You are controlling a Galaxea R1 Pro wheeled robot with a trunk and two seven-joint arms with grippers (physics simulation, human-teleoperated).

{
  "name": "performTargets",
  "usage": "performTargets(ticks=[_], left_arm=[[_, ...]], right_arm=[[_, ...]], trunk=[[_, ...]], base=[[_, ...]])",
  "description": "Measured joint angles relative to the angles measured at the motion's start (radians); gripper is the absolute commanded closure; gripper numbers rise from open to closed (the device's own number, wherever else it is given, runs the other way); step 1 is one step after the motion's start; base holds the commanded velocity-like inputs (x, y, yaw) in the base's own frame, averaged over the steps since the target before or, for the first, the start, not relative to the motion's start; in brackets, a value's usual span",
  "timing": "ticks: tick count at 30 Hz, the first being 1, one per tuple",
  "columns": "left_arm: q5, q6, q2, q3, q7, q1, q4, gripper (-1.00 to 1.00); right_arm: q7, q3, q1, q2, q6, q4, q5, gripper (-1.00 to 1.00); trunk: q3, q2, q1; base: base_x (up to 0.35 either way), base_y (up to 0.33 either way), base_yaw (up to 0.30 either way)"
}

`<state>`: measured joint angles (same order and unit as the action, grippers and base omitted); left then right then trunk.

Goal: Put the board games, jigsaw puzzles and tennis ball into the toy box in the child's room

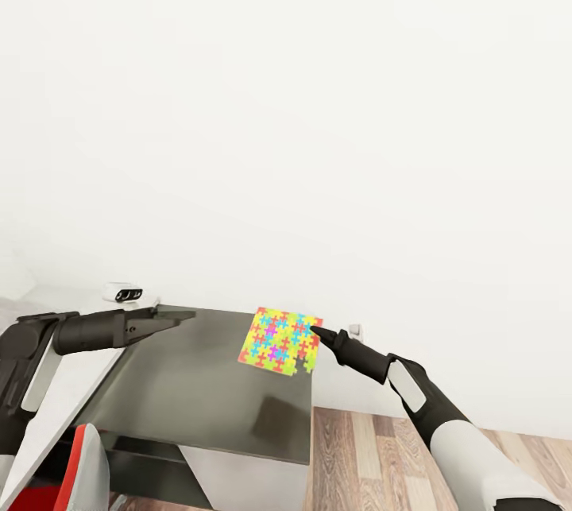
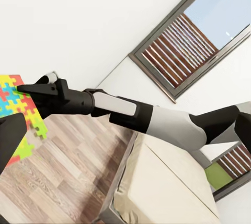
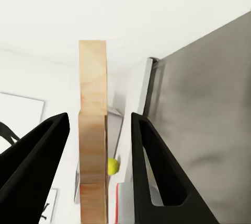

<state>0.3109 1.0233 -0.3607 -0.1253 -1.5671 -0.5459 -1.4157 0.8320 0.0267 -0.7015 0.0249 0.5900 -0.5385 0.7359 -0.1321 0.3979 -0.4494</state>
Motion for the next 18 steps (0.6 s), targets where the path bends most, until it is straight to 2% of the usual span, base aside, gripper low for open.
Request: performTargets(ticks=[4,10,13,18], left_arm=[[0.0,0.0,0.0,0.002,0.0,0.0,-0.001,-1.0],[0.0,-0.001,-0.001,0.003,0.0,-0.001,-0.002,-1.0],[-0.002,-0.002,-0.001,0.003,0.0,-0.001,-0.001,-1.0],[-0.005,-0.002,0.0,0.004,0.0,-0.001,0.0,-1.0]], right_arm=[[0.004,0.0,0.0,0.002,0.0,0.0,0.001,1.0],[0.005,-0.001,0.0,0.021,0.001,0.0,0.008,1.0],[0.004,-0.002,0.0,0.04,0.002,0.0,0.011,1.0],[0.003,0.0,0.0,0.048,0.003,0.0,0.013,1.0]], trunk=[[0.0,0.0,0.0],[0.0,0.0,0.0],[0.0,0.0,0.0],[0.0,0.0,0.0]], base=[[0.0,0.0,0.002],[0.0,0.0,0.0],[0.0,0.0,0.0],[0.0,0.0,0.0]])
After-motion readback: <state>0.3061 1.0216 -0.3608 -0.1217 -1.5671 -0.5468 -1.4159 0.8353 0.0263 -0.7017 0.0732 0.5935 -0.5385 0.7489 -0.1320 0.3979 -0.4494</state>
